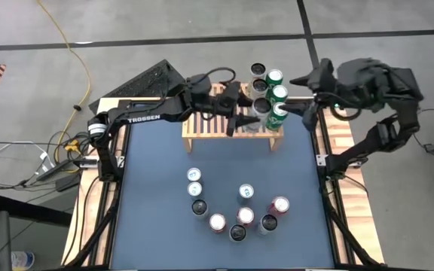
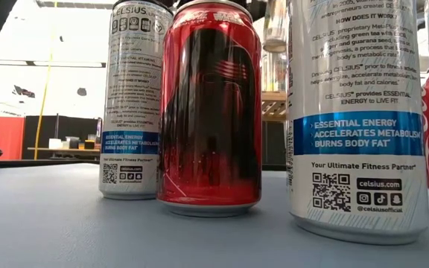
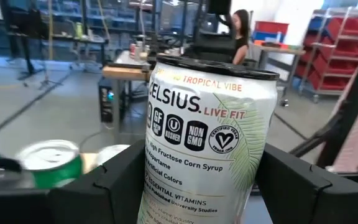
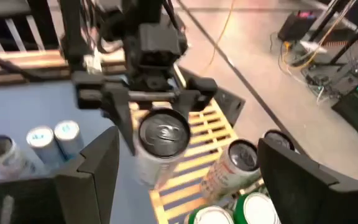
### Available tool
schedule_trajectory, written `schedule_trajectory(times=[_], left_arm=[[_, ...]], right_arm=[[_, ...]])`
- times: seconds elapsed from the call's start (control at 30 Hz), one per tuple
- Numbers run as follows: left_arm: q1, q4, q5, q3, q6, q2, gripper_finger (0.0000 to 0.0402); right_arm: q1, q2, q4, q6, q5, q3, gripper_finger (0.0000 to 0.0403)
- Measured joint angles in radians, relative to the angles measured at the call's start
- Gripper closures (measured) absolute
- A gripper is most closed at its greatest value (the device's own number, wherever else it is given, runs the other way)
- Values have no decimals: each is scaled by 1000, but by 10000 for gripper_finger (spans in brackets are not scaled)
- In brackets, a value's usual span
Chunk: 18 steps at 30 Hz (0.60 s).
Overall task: Place canned beverage on shelf
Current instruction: Put the white-yellow soda can on the shelf aligned with the other white-yellow soda can
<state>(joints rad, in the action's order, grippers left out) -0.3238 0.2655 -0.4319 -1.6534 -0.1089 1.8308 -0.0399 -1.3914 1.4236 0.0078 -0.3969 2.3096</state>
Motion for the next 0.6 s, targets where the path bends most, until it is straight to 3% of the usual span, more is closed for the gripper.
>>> schedule_trajectory(times=[0.1,0.3,0.6], left_arm=[[-21,52,-5,28,9,3,157],[-51,371,-34,126,-149,67,157],[-49,491,53,233,-103,71,156]], right_arm=[[0,23,-18,-4,0,-1,93],[0,32,-14,-10,-8,-1,93],[0,29,-11,-16,-8,-1,92]])
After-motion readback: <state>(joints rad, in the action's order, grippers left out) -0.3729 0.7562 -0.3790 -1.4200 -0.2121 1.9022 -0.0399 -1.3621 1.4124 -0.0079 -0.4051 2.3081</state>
